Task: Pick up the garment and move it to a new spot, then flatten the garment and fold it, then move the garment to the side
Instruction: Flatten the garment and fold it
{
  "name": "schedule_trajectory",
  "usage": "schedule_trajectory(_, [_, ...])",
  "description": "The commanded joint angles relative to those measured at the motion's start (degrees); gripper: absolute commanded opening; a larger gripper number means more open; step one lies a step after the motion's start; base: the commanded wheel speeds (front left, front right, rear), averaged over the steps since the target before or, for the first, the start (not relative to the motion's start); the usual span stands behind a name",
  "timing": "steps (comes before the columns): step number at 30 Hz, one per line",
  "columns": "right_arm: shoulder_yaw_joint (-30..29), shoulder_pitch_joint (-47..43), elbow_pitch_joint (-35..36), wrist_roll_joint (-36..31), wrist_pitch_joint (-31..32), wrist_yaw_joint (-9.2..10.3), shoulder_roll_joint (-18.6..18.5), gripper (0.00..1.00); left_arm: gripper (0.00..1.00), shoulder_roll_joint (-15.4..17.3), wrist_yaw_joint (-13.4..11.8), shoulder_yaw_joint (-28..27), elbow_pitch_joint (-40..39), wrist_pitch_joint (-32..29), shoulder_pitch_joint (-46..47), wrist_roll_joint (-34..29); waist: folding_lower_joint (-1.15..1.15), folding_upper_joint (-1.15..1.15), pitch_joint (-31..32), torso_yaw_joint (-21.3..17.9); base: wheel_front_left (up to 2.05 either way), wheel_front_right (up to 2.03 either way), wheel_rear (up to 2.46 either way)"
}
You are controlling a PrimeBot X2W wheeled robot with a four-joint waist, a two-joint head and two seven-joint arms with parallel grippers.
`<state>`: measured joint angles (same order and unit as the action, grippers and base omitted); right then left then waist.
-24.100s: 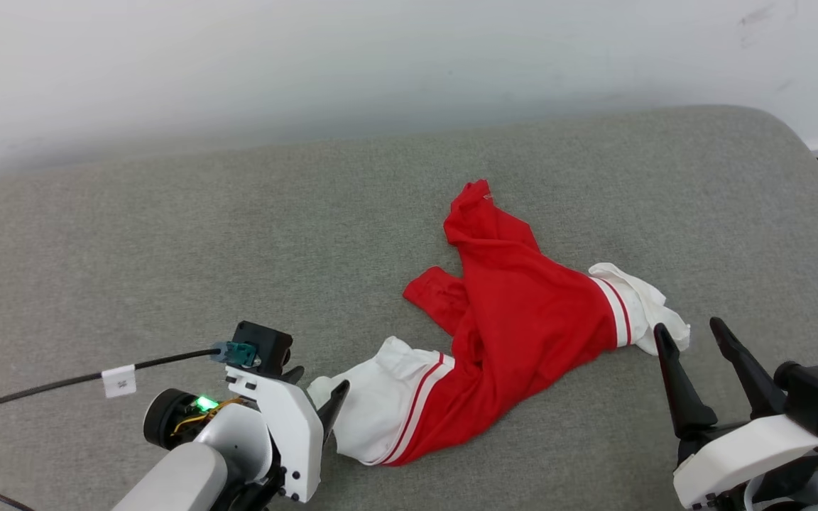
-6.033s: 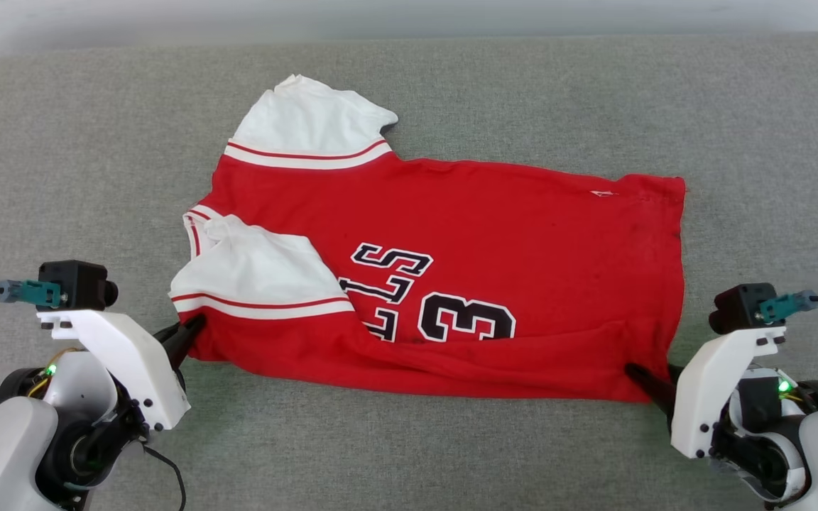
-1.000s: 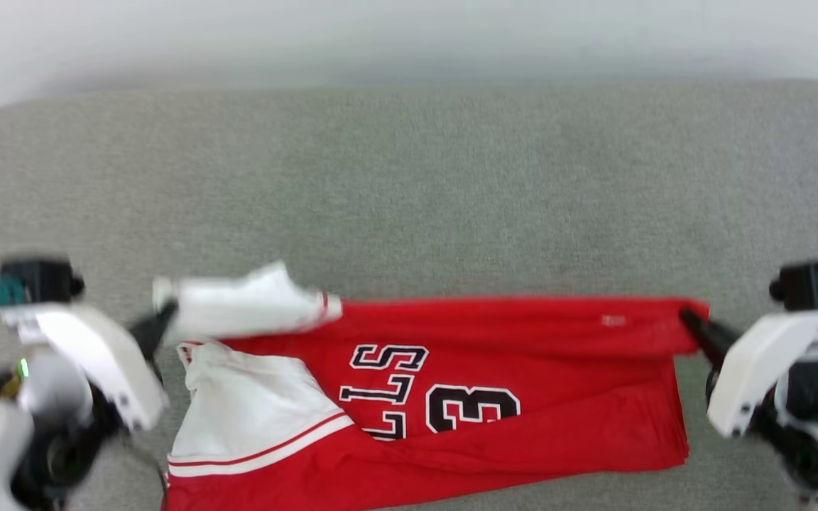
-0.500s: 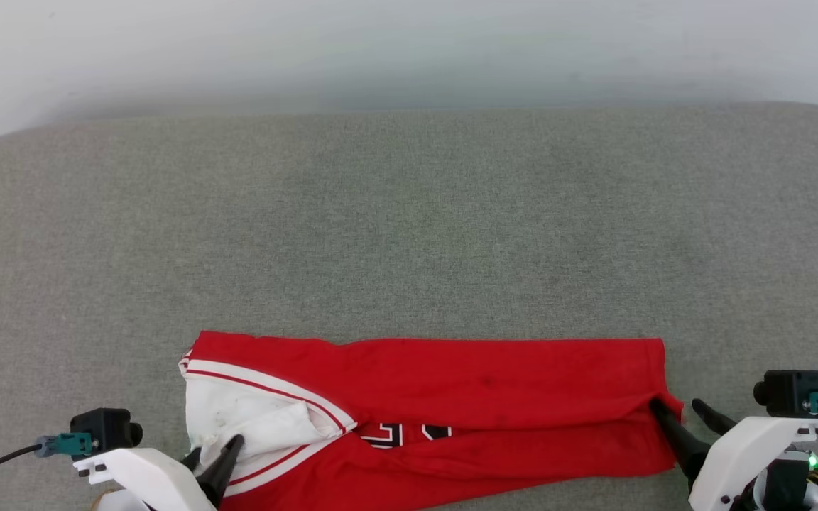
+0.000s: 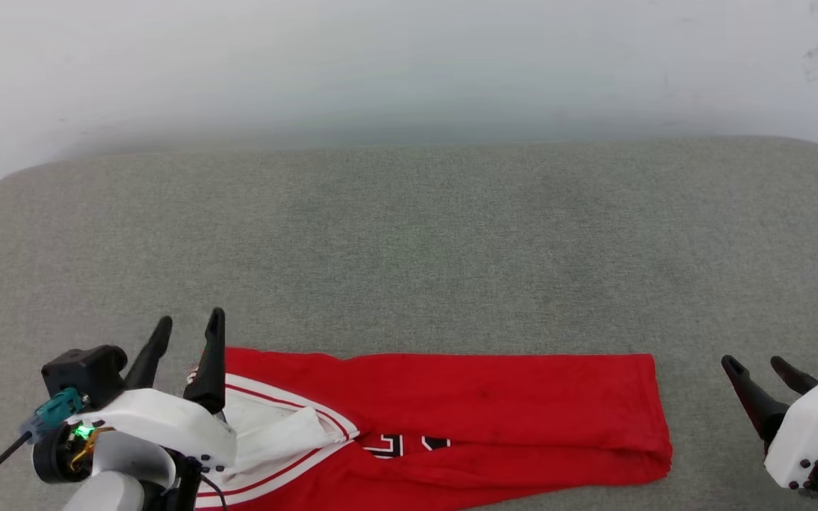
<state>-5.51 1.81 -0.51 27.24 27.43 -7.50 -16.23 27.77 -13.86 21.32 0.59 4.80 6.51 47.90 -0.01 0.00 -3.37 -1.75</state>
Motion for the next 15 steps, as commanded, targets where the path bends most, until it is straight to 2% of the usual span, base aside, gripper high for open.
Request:
schedule_trajectory(1, [-0.6,1.1,-0.1,0.2,2.8,0.02,-0.6,1.00,1.00,0.0,-0.9,-0.1,-0.5,2.3,1.1,-2.3,0.01,0.00,0.1,0.5,0.00,0.00,0.00])
schedule_trajectory(9, [0.1,2.2,-2.9,0.5,14.0,0.02,1.3,1.00,1.00,-0.9,-3.5,1.6,-3.1,8.9,3.6,-11.4,0.01,0.00,-1.9,3.5,0.00,0.00,0.00])
schedule_trajectory(15, [1.3,2.8,-7.4,0.6,17.0,0.02,4.1,1.00,1.00,-1.6,-4.1,2.6,-5.7,9.8,3.4,-14.9,0.01,0.00,-4.0,5.8,0.00,0.00,0.00])
